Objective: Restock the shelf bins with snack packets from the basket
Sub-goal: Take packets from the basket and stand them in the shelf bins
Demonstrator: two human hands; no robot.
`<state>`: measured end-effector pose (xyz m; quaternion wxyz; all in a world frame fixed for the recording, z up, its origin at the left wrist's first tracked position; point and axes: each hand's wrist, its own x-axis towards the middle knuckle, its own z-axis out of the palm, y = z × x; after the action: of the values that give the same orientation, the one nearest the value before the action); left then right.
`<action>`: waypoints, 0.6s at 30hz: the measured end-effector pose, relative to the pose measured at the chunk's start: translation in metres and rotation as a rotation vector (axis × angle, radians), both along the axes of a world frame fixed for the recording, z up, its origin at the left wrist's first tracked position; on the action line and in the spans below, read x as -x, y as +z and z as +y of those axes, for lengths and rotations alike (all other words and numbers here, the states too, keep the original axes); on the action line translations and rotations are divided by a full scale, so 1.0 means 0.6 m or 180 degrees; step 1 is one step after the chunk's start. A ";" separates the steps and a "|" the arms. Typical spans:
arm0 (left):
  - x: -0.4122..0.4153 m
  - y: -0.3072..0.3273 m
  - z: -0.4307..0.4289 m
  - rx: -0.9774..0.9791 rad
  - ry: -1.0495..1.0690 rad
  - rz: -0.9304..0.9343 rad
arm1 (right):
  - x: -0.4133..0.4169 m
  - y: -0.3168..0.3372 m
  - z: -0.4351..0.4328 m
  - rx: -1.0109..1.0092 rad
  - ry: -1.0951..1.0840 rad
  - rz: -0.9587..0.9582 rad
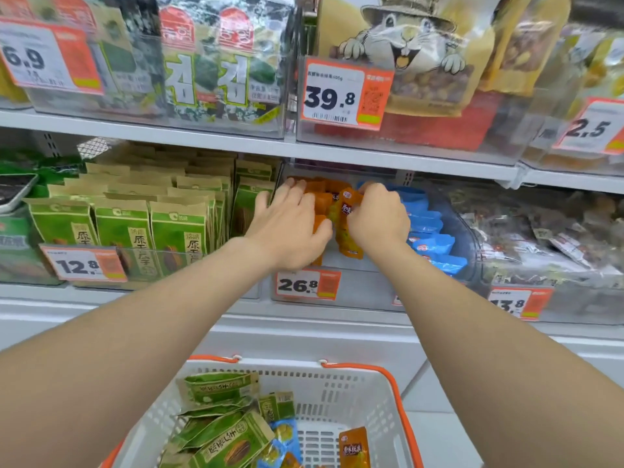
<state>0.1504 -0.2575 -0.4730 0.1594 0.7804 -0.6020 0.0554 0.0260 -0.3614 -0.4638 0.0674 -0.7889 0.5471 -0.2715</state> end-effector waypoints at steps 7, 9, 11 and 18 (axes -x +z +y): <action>-0.039 0.033 -0.082 -0.0383 0.0236 0.0215 | -0.052 0.000 -0.079 -0.0294 -0.0336 0.0304; -0.047 0.039 -0.106 -0.0383 0.0339 0.0260 | -0.067 -0.005 -0.102 -0.0301 -0.0335 0.0442; -0.054 0.041 -0.132 -0.0417 0.0468 0.0226 | -0.084 -0.017 -0.125 -0.0336 -0.0308 0.0403; -0.078 0.021 -0.191 -0.0251 0.0575 -0.0332 | -0.128 -0.059 -0.163 -0.0316 0.0020 0.0339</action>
<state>0.1975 -0.3720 -0.4606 0.0914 0.8333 -0.5384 0.0863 0.1028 -0.4594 -0.4993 0.0781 -0.7996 0.5603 -0.2015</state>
